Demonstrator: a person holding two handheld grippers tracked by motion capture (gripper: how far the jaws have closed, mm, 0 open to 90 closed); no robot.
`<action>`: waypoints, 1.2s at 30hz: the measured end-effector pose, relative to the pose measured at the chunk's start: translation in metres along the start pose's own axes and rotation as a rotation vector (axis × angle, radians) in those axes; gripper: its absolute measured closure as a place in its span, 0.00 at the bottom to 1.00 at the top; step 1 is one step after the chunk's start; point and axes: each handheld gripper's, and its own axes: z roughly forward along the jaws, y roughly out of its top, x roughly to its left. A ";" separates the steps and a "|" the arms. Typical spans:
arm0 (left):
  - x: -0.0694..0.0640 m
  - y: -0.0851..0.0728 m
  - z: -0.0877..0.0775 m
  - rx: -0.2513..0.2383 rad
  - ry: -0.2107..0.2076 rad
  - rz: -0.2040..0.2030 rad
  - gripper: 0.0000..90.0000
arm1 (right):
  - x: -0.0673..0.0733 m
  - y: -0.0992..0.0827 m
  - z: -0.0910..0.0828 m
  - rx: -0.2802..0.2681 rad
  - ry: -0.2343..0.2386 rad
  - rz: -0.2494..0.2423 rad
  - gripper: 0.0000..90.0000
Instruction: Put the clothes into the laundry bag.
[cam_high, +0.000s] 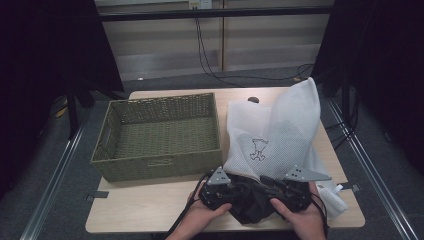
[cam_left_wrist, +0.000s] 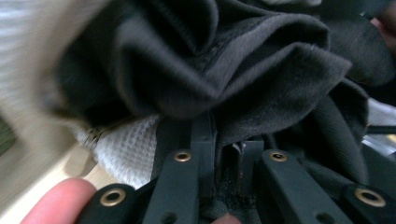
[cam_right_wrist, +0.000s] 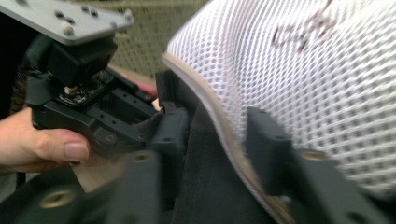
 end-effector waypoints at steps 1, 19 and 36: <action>0.000 -0.001 0.002 0.006 -0.004 0.000 0.89 | -0.001 -0.003 0.004 0.013 -0.007 0.006 0.55; -0.010 -0.021 -0.016 -0.012 -0.028 0.117 0.53 | 0.001 -0.018 0.039 0.156 -0.229 -0.057 0.87; 0.006 -0.015 -0.004 0.053 0.185 0.005 0.76 | -0.027 -0.019 0.015 0.128 -0.070 0.079 0.95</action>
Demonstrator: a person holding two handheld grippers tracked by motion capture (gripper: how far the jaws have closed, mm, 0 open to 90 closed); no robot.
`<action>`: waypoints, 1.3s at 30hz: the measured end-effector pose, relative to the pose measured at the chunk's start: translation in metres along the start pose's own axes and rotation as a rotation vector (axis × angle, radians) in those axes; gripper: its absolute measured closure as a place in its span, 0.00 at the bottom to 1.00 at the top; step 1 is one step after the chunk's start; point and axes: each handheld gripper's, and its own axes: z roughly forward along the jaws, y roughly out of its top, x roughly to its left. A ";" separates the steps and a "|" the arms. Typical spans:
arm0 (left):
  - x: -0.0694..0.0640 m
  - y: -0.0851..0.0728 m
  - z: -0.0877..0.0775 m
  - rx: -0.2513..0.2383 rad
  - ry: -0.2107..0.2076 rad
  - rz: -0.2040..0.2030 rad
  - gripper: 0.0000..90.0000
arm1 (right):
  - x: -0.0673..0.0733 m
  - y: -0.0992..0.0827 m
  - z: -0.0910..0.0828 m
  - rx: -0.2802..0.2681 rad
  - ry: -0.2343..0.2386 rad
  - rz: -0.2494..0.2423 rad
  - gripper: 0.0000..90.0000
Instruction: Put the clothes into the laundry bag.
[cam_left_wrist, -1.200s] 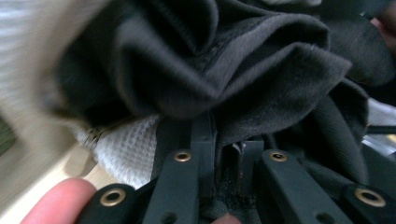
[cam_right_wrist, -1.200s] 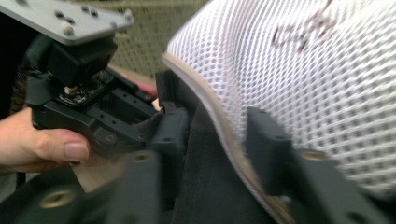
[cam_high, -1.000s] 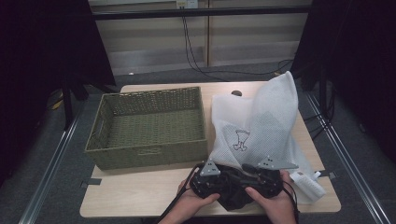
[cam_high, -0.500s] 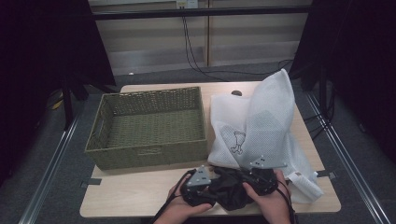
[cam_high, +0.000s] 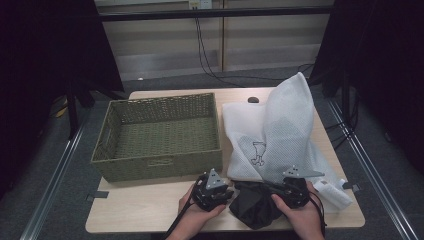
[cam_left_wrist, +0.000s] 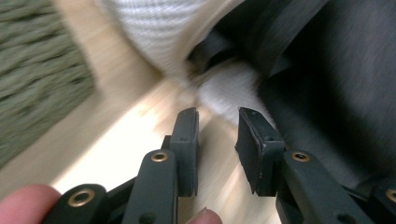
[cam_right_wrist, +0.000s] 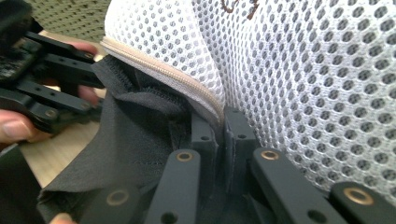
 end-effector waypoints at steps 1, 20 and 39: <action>-0.001 0.001 0.000 0.010 0.006 0.008 0.75 | 0.000 0.000 0.000 -0.002 0.008 0.001 0.95; -0.010 0.008 0.009 0.017 0.073 -0.014 1.00 | 0.006 0.000 -0.008 -0.048 0.034 -0.061 0.95; 0.004 0.001 0.000 0.001 0.025 -0.051 0.92 | -0.014 0.011 -0.038 -0.157 -0.007 -0.062 0.95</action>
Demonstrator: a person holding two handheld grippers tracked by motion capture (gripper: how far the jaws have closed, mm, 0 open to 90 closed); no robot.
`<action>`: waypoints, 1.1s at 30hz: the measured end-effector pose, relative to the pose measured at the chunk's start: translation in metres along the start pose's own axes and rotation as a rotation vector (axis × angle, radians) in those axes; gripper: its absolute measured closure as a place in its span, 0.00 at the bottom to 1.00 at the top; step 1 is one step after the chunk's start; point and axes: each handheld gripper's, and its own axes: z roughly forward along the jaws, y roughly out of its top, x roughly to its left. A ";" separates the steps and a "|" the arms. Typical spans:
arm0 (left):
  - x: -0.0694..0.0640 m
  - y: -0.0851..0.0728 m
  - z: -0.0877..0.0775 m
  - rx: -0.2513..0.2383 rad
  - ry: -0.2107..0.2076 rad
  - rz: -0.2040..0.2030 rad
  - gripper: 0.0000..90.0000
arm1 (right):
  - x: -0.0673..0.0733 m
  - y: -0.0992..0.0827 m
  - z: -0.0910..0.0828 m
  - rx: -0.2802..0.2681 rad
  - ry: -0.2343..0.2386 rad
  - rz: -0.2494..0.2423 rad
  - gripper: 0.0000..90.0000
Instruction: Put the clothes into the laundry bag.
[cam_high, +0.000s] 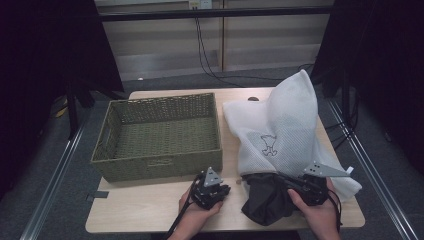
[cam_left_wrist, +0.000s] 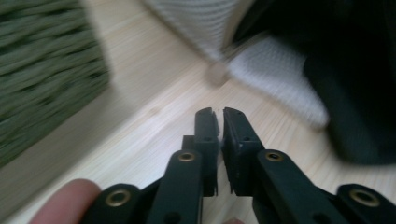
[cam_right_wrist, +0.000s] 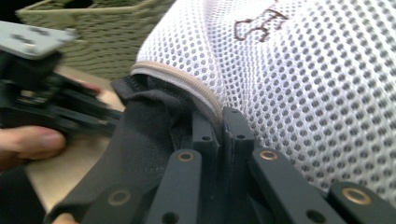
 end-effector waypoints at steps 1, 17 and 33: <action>-0.002 0.001 0.002 0.006 -0.003 -0.002 0.90 | 0.002 0.001 0.001 0.000 0.012 -0.008 0.95; -0.023 0.004 0.008 -0.003 -0.048 0.071 0.95 | 0.020 -0.001 0.006 0.010 0.109 -0.043 0.96; -0.017 0.006 0.005 0.059 -0.066 0.091 1.00 | 0.009 0.013 -0.001 -0.039 -0.121 -0.073 0.95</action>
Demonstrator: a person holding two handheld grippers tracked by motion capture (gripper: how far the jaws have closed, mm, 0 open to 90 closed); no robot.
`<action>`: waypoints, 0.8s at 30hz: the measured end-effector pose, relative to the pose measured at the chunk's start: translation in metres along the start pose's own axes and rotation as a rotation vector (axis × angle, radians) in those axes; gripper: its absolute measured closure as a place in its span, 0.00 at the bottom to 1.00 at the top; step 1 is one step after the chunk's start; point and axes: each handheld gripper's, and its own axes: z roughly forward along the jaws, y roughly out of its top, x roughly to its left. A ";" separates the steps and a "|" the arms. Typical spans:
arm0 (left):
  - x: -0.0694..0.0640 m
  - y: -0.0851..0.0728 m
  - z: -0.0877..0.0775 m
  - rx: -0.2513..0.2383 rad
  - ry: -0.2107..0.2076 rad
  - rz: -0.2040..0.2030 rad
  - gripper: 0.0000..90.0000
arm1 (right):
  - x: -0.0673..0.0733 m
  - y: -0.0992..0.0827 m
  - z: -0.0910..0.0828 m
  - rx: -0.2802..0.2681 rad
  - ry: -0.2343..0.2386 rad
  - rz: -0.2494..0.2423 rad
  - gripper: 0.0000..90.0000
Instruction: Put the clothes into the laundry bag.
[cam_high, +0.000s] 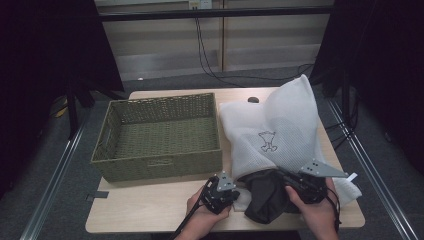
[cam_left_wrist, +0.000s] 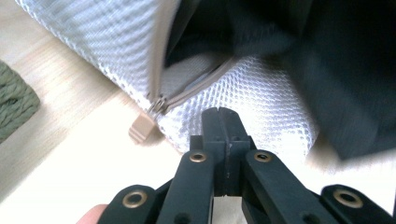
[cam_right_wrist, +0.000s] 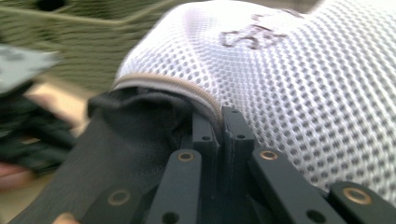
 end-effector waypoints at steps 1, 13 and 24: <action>0.000 -0.001 0.000 -0.004 -0.002 -0.003 1.00 | -0.004 -0.001 0.001 0.004 -0.034 0.014 0.95; 0.004 -0.006 -0.002 -0.031 -0.024 -0.022 1.00 | -0.020 -0.009 -0.001 0.001 0.018 0.039 0.60; 0.005 -0.006 -0.002 -0.030 -0.023 -0.010 1.00 | -0.008 -0.002 0.002 0.031 -0.001 -0.063 0.60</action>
